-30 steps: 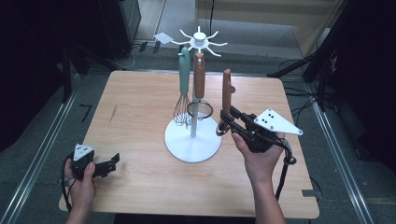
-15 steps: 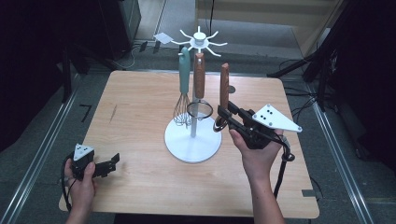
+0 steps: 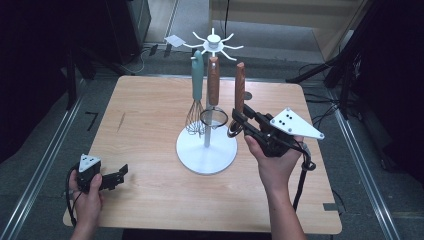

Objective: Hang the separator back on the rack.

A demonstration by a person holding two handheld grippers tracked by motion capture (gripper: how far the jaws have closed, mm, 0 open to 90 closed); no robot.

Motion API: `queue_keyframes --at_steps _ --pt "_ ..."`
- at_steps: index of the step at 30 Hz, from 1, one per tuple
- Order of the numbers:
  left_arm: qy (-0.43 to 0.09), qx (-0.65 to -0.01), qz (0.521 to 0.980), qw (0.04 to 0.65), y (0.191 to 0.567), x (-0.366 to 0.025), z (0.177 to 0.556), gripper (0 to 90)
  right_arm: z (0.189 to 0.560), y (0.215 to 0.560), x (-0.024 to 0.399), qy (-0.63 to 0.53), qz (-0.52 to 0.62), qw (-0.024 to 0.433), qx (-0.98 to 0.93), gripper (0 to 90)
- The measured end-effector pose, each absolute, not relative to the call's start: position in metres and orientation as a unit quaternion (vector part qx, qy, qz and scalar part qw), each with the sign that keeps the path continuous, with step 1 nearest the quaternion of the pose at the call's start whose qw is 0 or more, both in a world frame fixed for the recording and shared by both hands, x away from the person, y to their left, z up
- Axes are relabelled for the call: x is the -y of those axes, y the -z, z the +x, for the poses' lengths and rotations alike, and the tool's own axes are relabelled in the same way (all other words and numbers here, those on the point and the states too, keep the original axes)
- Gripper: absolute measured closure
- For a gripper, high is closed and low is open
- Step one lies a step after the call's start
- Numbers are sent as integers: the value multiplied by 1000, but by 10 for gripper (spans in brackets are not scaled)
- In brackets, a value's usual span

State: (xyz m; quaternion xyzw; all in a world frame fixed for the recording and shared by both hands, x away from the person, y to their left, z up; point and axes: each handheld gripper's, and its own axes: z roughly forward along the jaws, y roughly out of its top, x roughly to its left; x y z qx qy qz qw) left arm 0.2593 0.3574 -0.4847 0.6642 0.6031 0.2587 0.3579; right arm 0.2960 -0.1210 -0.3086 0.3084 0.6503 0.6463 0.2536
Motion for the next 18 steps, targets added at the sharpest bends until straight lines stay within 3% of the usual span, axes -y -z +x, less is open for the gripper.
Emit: queue_keyframes --at_steps 18 --pt "-258 -603 664 359 485 -358 259 0 300 300 118 -651 306 256 -645 713"
